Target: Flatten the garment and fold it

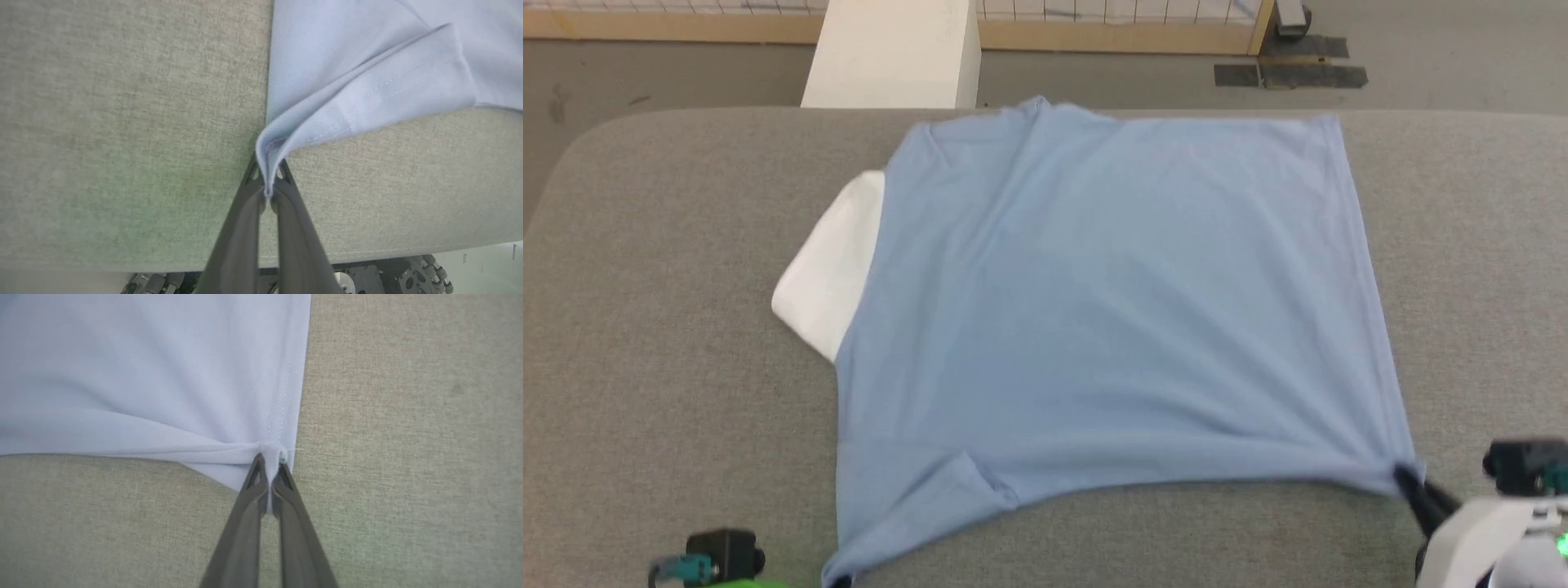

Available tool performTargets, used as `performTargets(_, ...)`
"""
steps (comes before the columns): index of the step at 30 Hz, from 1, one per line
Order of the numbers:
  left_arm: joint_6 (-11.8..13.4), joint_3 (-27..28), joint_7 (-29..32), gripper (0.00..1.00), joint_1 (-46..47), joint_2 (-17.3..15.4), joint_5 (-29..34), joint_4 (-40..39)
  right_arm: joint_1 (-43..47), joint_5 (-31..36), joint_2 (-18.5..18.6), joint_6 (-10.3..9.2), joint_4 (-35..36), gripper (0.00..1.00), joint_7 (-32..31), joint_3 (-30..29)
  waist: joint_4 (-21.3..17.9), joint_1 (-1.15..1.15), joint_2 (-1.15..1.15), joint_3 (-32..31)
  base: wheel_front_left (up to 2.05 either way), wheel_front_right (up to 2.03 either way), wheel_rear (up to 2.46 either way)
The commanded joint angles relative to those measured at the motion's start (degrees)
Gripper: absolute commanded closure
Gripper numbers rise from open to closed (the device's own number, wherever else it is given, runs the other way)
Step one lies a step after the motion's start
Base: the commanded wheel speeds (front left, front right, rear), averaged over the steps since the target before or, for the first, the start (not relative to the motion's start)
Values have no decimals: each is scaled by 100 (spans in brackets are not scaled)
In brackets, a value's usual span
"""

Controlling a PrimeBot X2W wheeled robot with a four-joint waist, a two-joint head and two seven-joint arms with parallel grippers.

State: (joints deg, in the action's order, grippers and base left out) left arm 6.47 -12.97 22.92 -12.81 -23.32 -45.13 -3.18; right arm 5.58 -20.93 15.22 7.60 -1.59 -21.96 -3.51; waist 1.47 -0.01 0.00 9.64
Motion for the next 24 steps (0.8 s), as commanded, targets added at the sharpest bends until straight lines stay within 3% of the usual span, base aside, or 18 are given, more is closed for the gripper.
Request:
performTargets(1,59,-44,-5,100,-211,-9,8,18,173,63,-50,-11,60,100,-51,-56,-33,1,0,-31,0,0,0)
performTargets(6,44,-195,-485,100,-348,125,318,-102,534,201,-309,-11,221,100,213,-164,-97,1,0,-33,0,0,0)
performTargets(12,237,-313,-2139,100,105,284,1569,-87,499,470,-528,-11,202,100,1378,-148,-216,1,0,-14,0,0,0)
performTargets(17,352,-423,-3219,100,723,359,2353,28,224,630,-468,-11,133,100,2042,32,-319,1,0,62,0,0,0)
performTargets(24,280,-370,-3400,100,1861,205,2738,39,-443,650,-114,-11,112,100,1814,415,-430,1,0,283,0,0,0)
